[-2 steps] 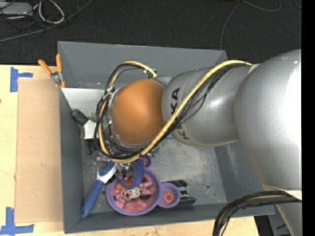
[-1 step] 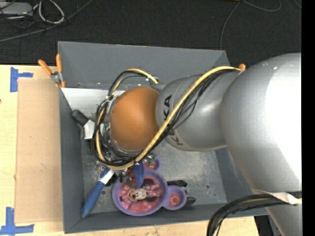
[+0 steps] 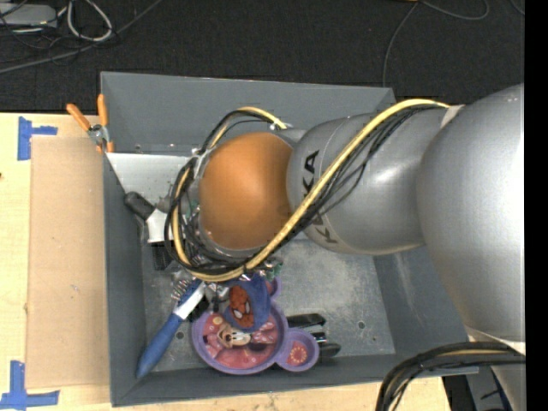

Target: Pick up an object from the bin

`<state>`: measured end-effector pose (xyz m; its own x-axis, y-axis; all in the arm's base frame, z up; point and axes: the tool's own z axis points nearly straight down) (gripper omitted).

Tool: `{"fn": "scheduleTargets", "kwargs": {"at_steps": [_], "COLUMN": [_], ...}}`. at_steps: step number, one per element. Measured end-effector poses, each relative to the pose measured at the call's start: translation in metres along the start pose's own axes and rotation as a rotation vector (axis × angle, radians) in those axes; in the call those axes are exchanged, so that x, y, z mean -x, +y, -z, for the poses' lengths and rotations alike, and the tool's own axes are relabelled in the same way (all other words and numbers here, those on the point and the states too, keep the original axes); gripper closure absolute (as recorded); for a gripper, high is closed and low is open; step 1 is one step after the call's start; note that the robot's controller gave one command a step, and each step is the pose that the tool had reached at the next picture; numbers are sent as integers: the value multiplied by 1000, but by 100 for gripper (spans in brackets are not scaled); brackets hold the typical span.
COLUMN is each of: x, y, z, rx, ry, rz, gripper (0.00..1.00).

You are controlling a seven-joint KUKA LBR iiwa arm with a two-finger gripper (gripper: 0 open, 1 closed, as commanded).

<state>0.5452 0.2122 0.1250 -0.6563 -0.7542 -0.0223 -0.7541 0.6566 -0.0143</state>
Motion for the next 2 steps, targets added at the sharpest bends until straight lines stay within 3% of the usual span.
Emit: {"fn": "scheduleTargets", "kwargs": {"at_steps": [1,2], "x": [2,15], "y": [-1,-40], "z": [27,41], "rx": [-5,-3], "ry": [-9,-7], "rz": [16,93], "gripper": [100,100]}}
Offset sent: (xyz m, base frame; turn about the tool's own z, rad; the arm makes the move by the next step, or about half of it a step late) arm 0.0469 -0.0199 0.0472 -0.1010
